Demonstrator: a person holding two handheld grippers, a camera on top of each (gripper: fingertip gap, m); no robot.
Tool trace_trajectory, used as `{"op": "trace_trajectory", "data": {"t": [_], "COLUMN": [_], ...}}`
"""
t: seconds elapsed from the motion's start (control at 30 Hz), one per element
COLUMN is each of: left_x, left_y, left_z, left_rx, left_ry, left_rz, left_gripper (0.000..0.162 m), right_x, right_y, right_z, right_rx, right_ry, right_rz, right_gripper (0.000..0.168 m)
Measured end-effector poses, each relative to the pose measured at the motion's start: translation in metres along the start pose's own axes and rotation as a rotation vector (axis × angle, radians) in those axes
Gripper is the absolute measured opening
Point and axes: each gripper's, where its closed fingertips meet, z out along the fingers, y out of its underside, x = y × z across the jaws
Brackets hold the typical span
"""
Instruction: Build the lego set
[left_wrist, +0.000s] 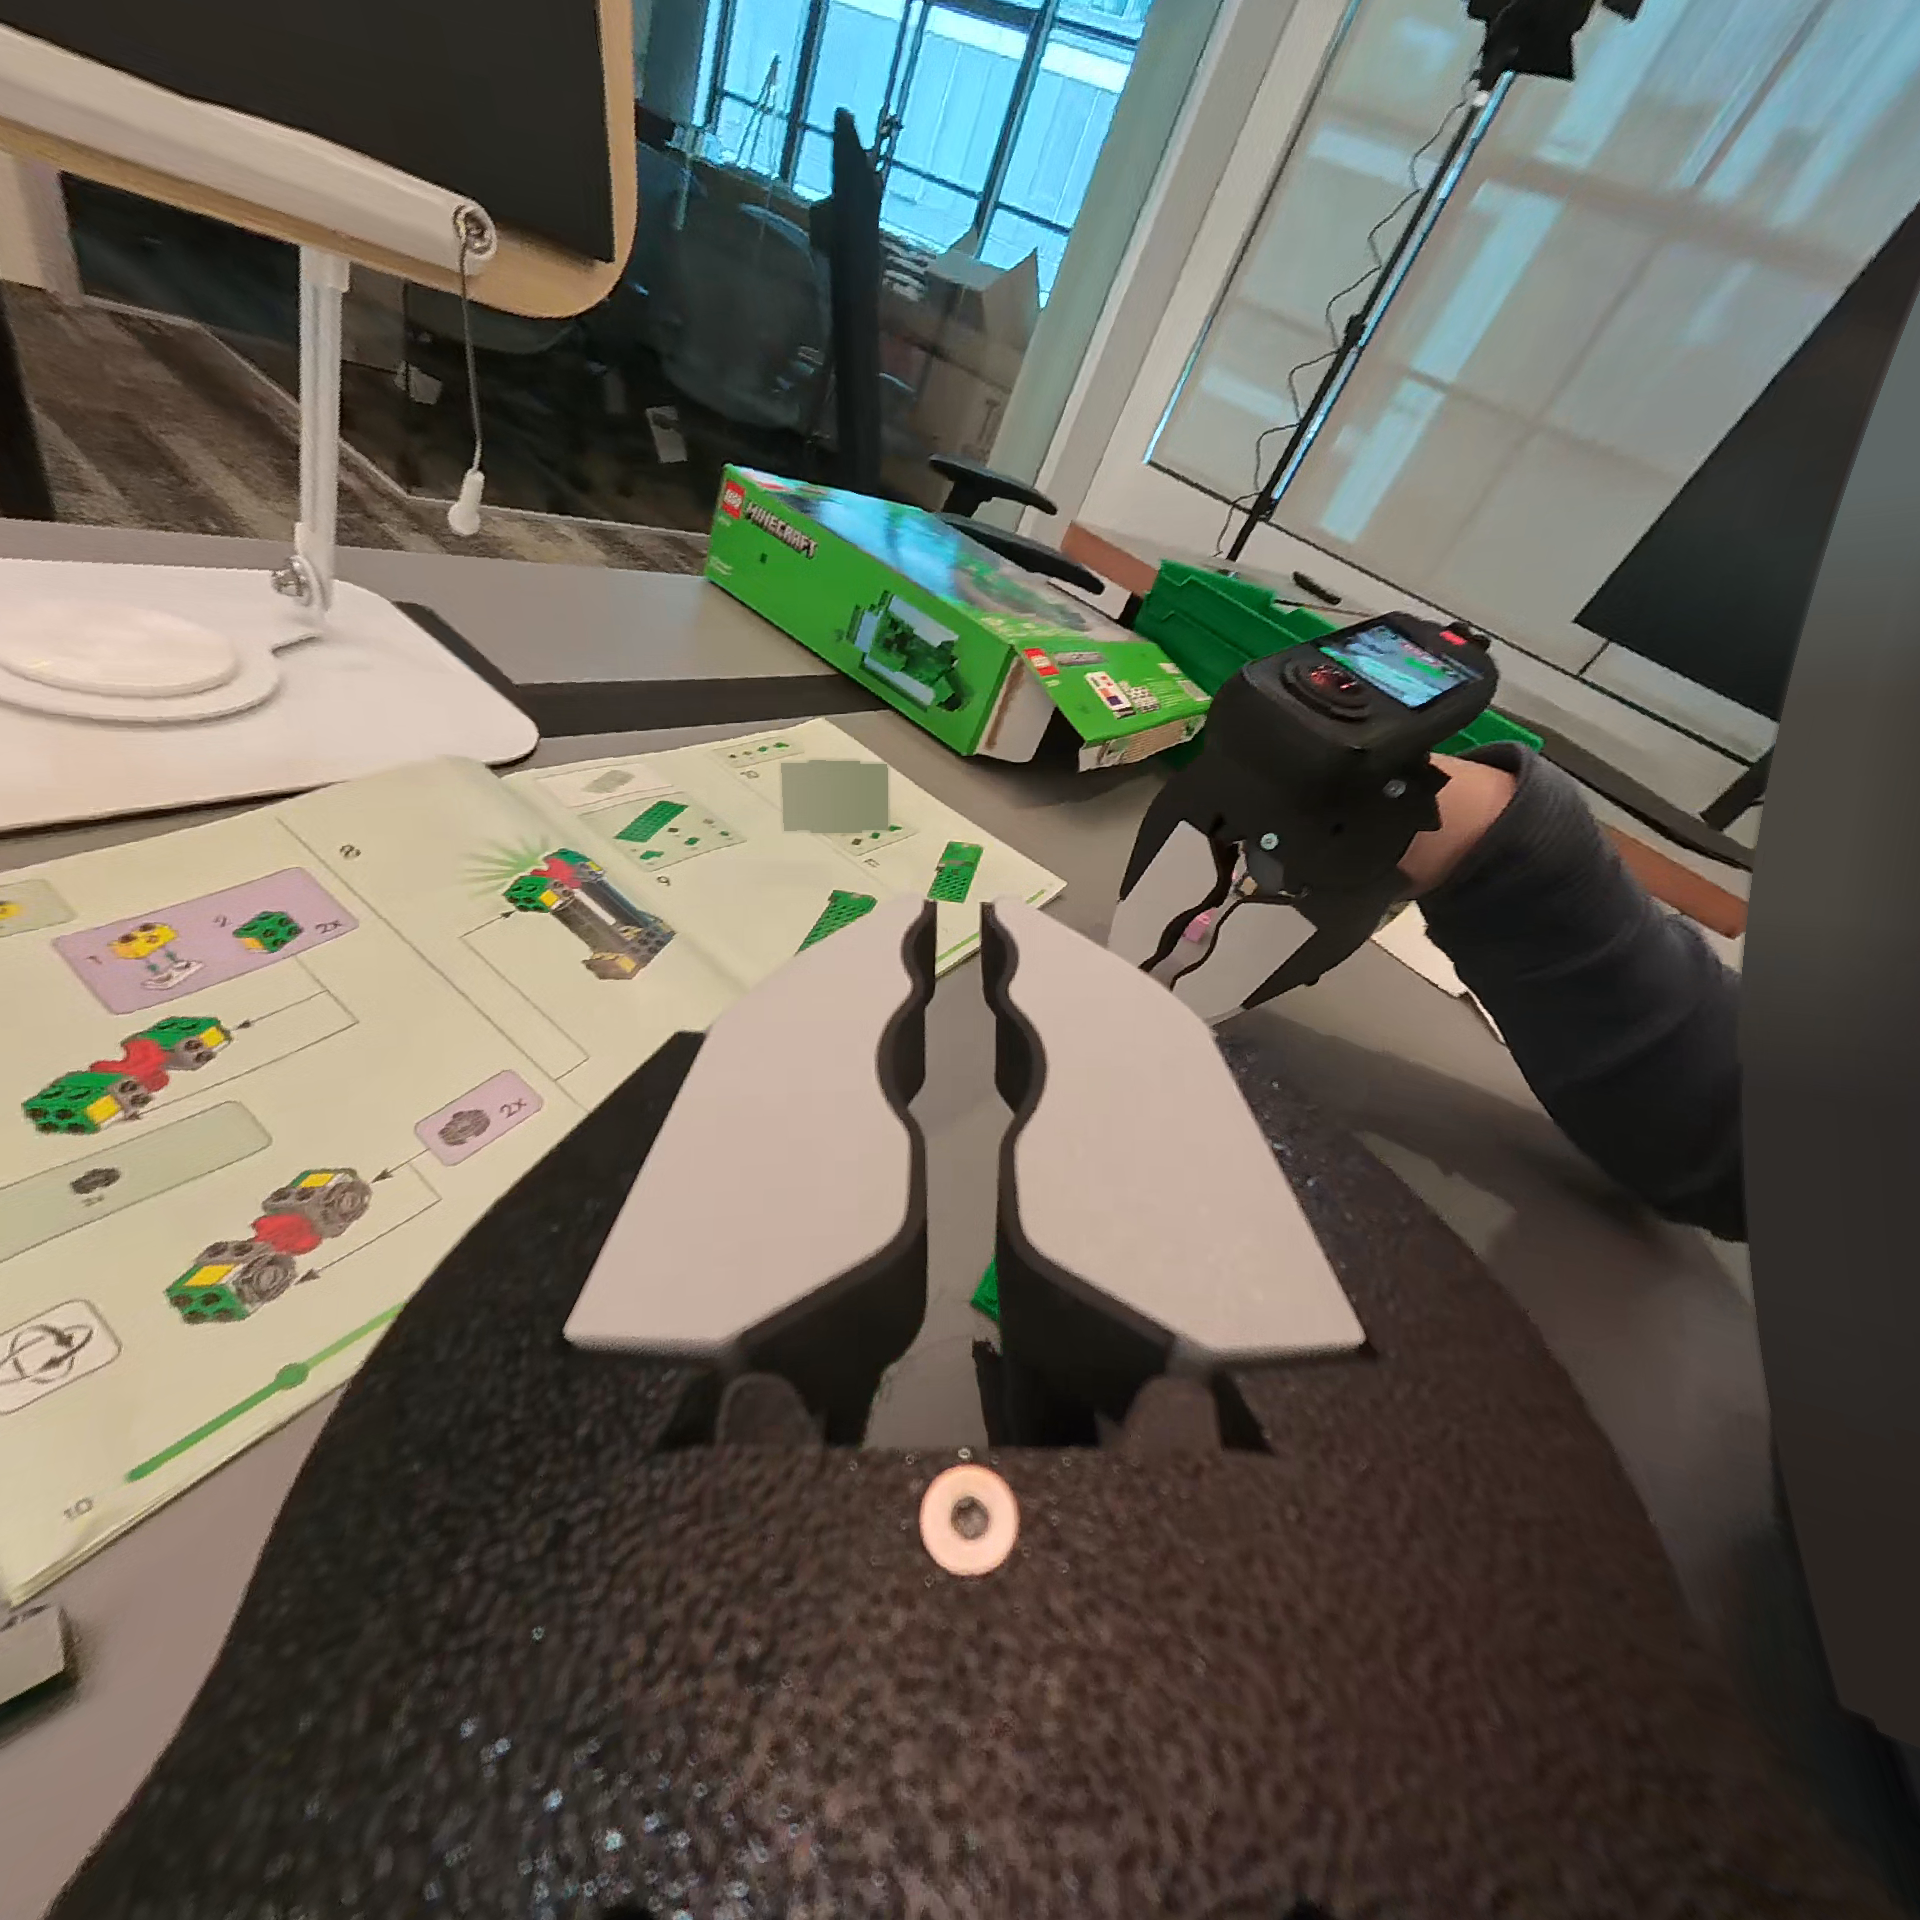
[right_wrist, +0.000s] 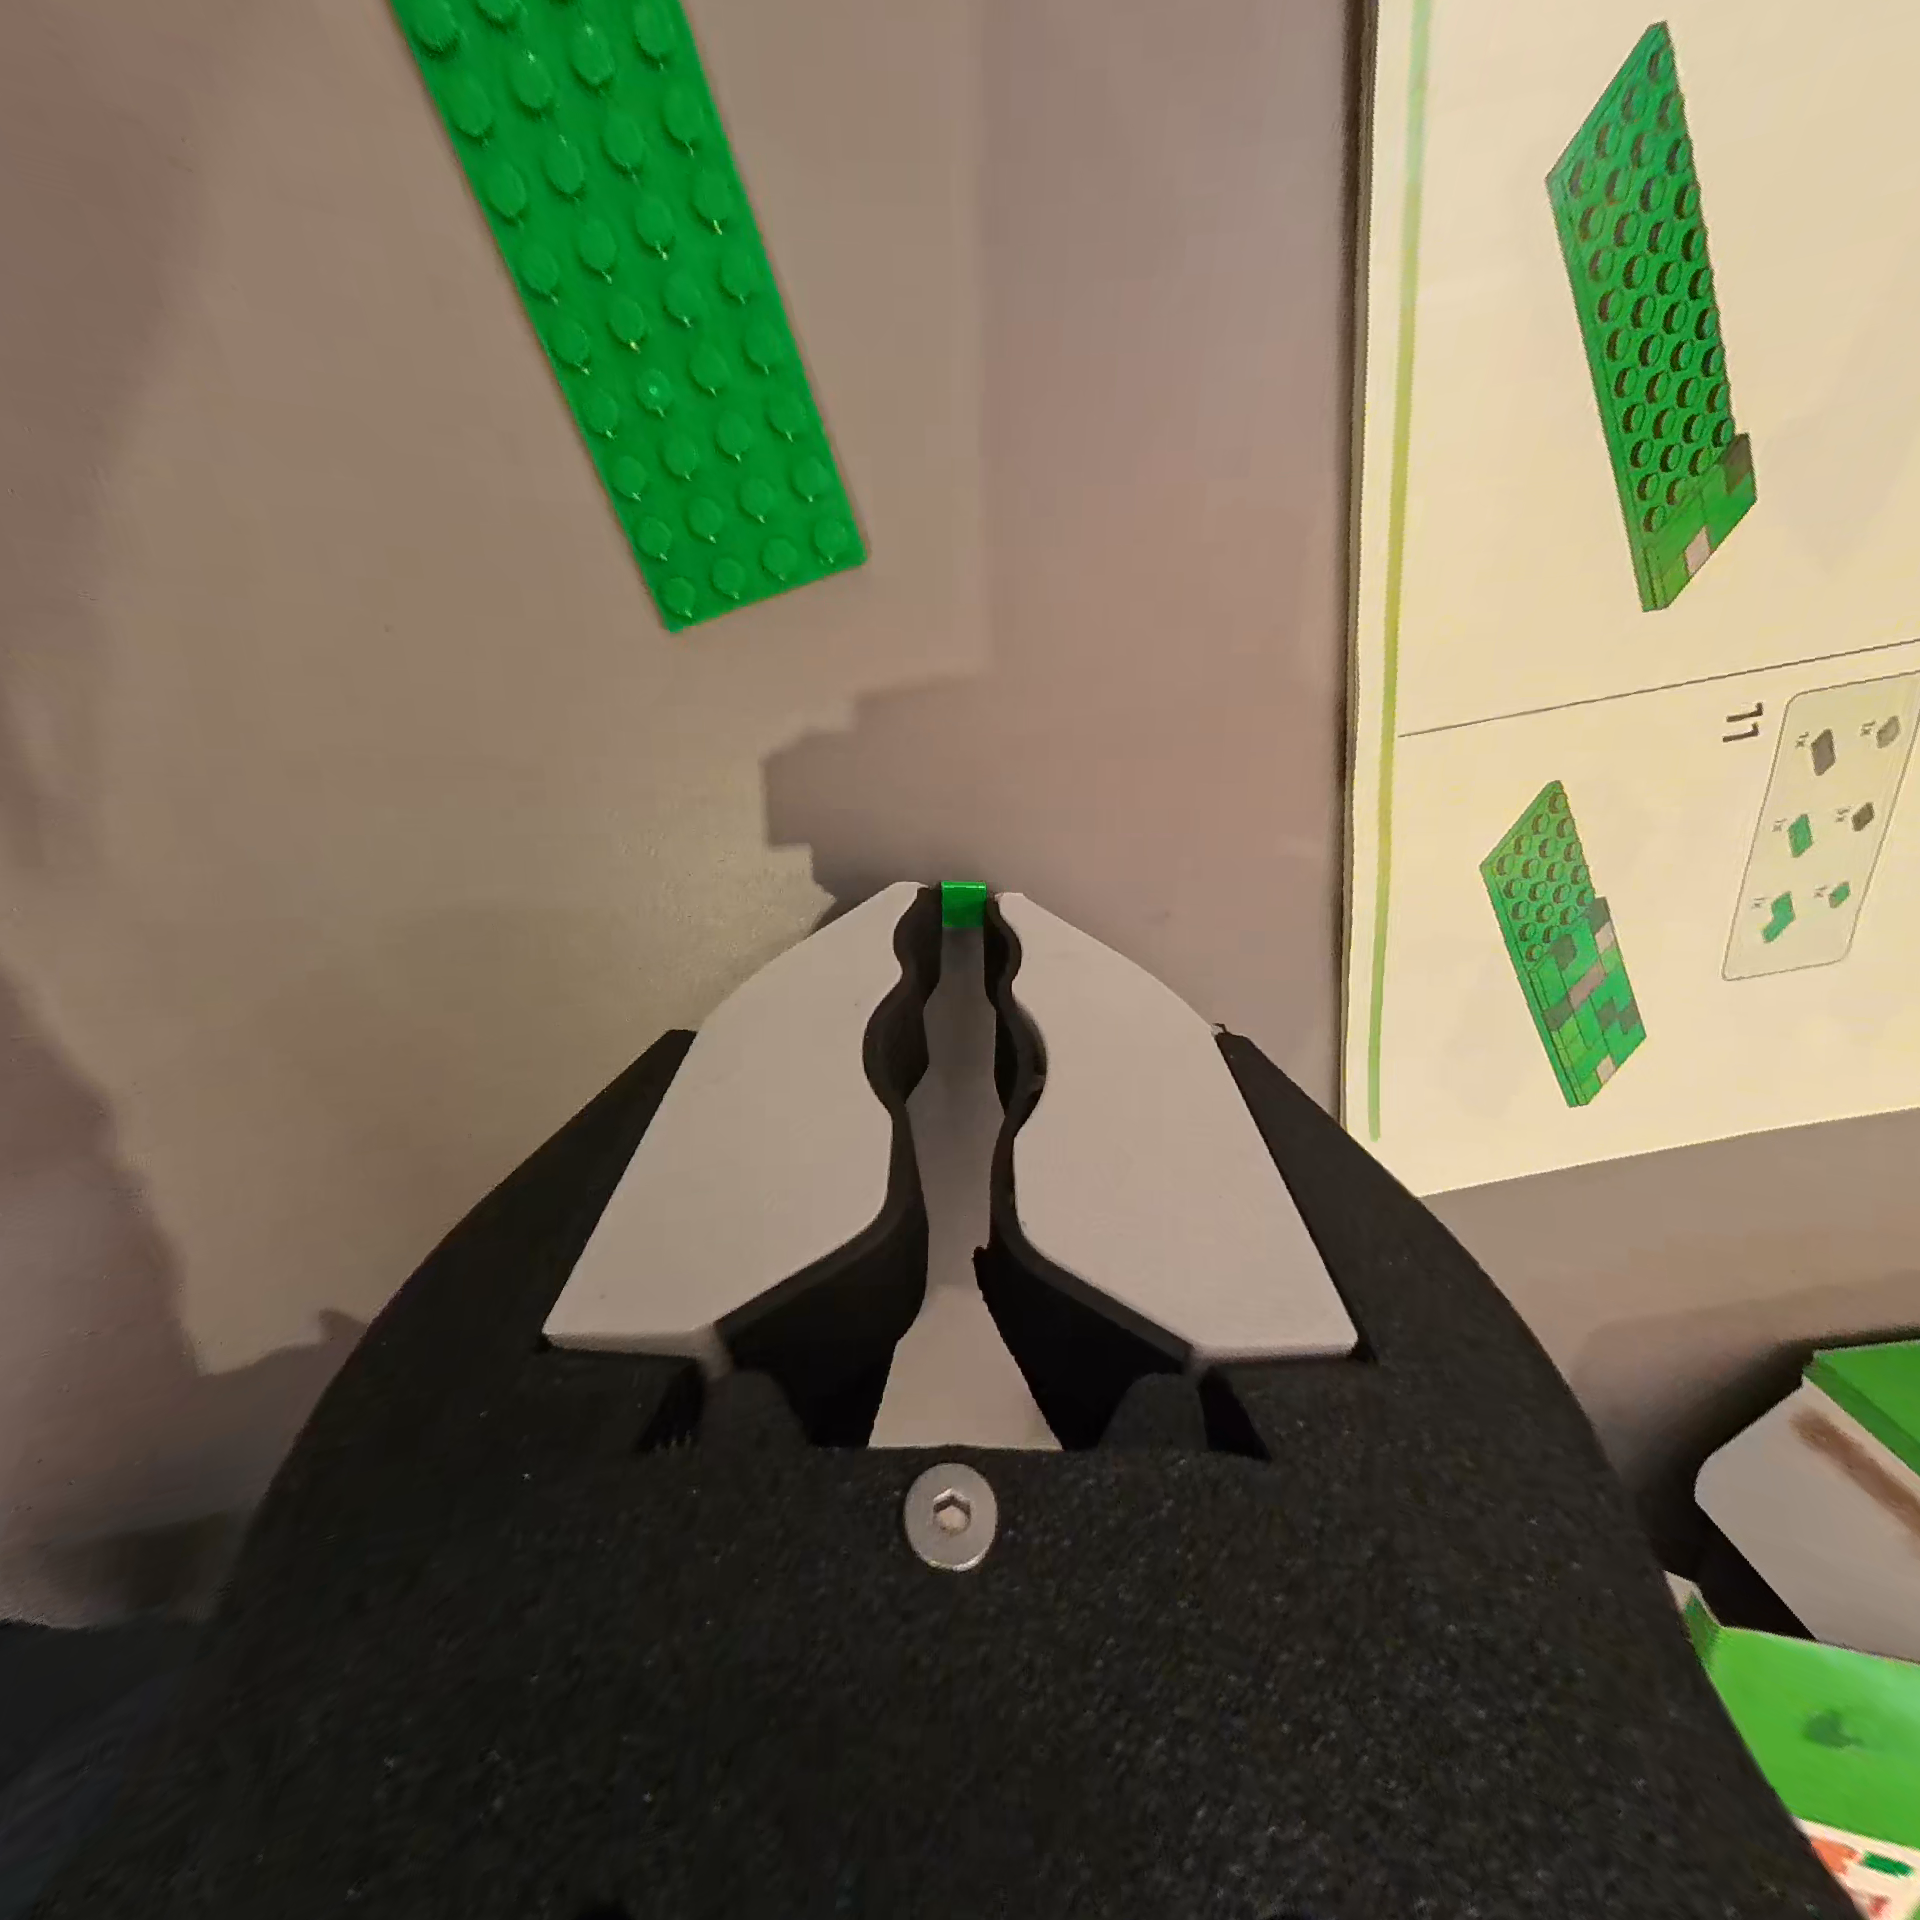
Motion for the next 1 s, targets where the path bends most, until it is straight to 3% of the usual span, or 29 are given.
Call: {"op": "trace_trajectory", "data": {"t": [0.33,0.5,0.6,0.73,1.0], "left_x": [-0.002,-0.018,-0.042,-0.073,-0.086], "left_y": [-0.008,-0.015,-0.028,-0.028,0.046], "left_z": [-0.008,-0.027,-0.069,-0.137,-0.199], "left_rx": [0.04,0.029,0.037,-0.009,-0.37], "left_ry": [0.002,-0.081,-0.248,-0.472,-0.578], "left_rz": [0.022,0.054,0.12,0.149,0.113], "left_gripper": [0.013,0.017,0.017,0.017,0.023], "right_x": [0.004,0.001,-0.01,-0.044,-0.071], "right_y": [-0.012,-0.018,-0.038,-0.085,-0.168], "right_z": [-0.008,-0.016,-0.026,-0.043,-0.058], "right_rx": [0.087,0.149,0.312,0.633,1.11], "right_ry": [0.054,0.071,0.037,-0.173,-0.175], "right_rz": [0.019,0.04,0.076,0.125,0.108], "right_gripper": [0.016,0.018,0.019,0.021,0.022]}}
